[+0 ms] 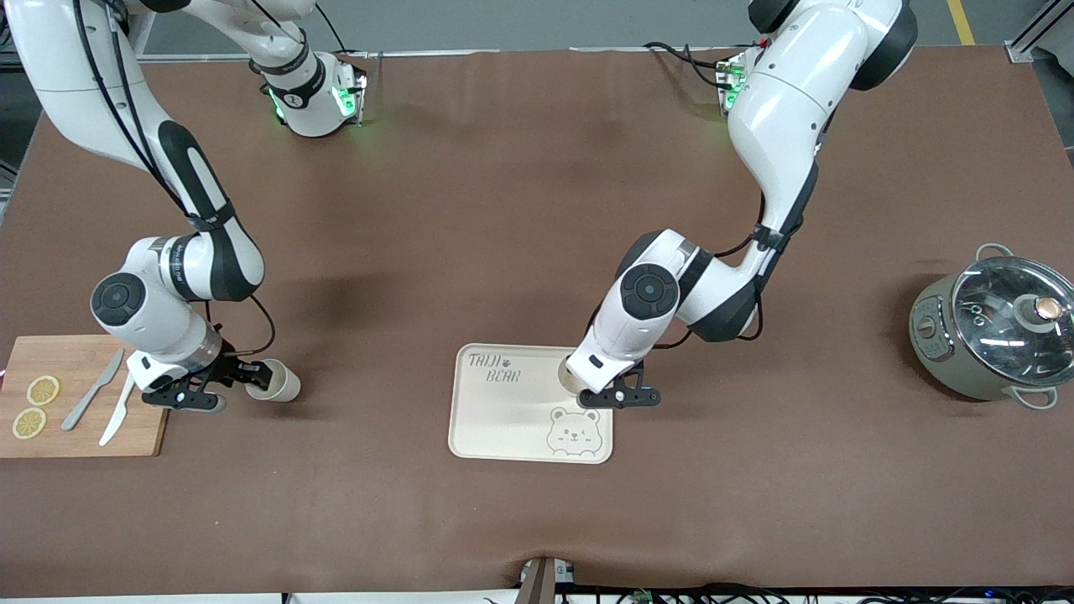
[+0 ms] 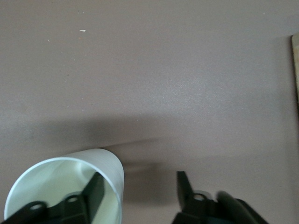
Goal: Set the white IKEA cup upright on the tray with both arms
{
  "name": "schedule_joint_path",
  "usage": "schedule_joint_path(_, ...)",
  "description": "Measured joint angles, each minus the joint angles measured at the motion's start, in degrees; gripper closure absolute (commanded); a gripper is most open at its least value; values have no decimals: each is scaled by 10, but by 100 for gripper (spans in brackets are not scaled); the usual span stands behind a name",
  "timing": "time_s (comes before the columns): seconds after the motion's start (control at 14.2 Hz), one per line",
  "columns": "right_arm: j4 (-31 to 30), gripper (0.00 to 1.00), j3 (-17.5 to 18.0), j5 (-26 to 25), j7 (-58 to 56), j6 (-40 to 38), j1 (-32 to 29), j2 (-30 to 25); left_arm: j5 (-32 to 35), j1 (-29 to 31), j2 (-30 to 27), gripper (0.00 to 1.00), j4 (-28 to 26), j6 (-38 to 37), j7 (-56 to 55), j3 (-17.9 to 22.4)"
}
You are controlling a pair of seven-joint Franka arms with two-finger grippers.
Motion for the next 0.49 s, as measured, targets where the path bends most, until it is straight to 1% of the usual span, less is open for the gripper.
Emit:
schedule_joint_path(0.21, 1, 97, 1, 0, 0, -4, 0, -1, 0, 0, 6, 100, 0, 19, 0, 0)
schedule_joint_path(0.35, 1, 100, 3, 0, 0, -5, 2, -1, 0, 0, 12, 100, 0, 30, 0, 0)
schedule_joint_path(0.49, 2, 100, 6, 0, 0, -9, 5, -7, 0, 0, 18, 100, 0, 43, 0, 0)
